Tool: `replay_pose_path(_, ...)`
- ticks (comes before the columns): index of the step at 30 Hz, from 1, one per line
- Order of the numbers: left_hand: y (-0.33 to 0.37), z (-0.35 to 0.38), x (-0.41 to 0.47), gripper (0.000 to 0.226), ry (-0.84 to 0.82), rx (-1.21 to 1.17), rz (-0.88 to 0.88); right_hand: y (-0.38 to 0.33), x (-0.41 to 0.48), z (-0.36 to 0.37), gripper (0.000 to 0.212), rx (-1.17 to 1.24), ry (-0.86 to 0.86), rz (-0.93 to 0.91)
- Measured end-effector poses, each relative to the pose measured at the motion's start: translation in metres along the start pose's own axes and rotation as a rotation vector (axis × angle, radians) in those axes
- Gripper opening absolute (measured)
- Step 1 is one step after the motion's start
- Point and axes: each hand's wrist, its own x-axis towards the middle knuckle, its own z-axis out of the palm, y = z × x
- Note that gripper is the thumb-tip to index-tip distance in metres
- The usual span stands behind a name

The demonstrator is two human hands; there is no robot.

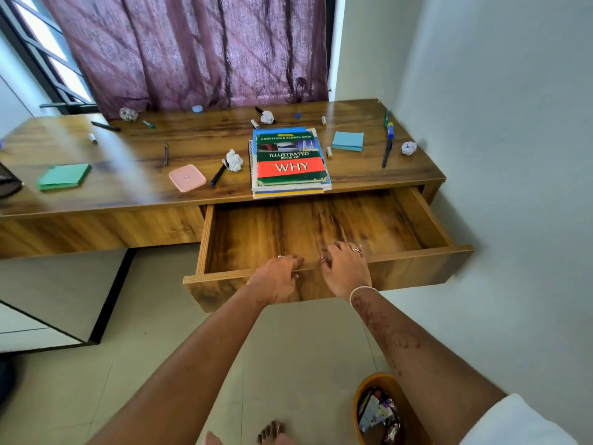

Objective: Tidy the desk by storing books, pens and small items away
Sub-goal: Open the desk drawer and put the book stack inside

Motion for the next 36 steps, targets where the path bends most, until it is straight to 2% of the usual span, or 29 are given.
replay_pose_path(3, 0.003, -0.01, 0.0, 0.051, 0.07, -0.014, -0.01, -0.006, 0.012, -0.011, 0.036, 0.018, 0.014, -0.052)
replay_pose_path(12, -0.001, -0.056, 0.037, 0.053, 0.294, -0.268, -0.065, -0.017, 0.068, -0.027, 0.045, 0.11, 0.083, -0.095)
replay_pose_path(18, -0.02, -0.085, 0.086, 0.053, 0.359, -0.407, -0.103, -0.017, 0.131, -0.03, 0.044, 0.243, 0.13, 0.011)
replay_pose_path(23, -0.044, -0.11, 0.133, 0.055, 0.408, -0.45, -0.167, -0.019, 0.193, -0.027, 0.037, 0.394, 0.121, 0.196)
replay_pose_path(27, -0.058, -0.124, 0.17, 0.049, 0.335, -0.569, -0.283, -0.023, 0.234, -0.023, 0.042, 0.491, 0.062, 0.366)
replay_pose_path(30, -0.069, -0.123, 0.197, 0.06, 0.239, -0.763, -0.365, -0.023, 0.254, -0.019, 0.047, 0.486, 0.007, 0.422)
replay_pose_path(32, -0.074, -0.123, 0.212, 0.067, 0.206, -0.87, -0.422, -0.022, 0.261, -0.019, 0.055, 0.417, -0.015, 0.421)
replay_pose_path(34, -0.075, -0.131, 0.221, 0.058, 0.195, -1.027, -0.478, -0.021, 0.264, -0.024, 0.06, 0.328, -0.06, 0.376)
replay_pose_path(36, -0.078, -0.141, 0.23, 0.049, 0.147, -1.166, -0.508, -0.024, 0.265, -0.036, 0.056, 0.293, -0.142, 0.34)
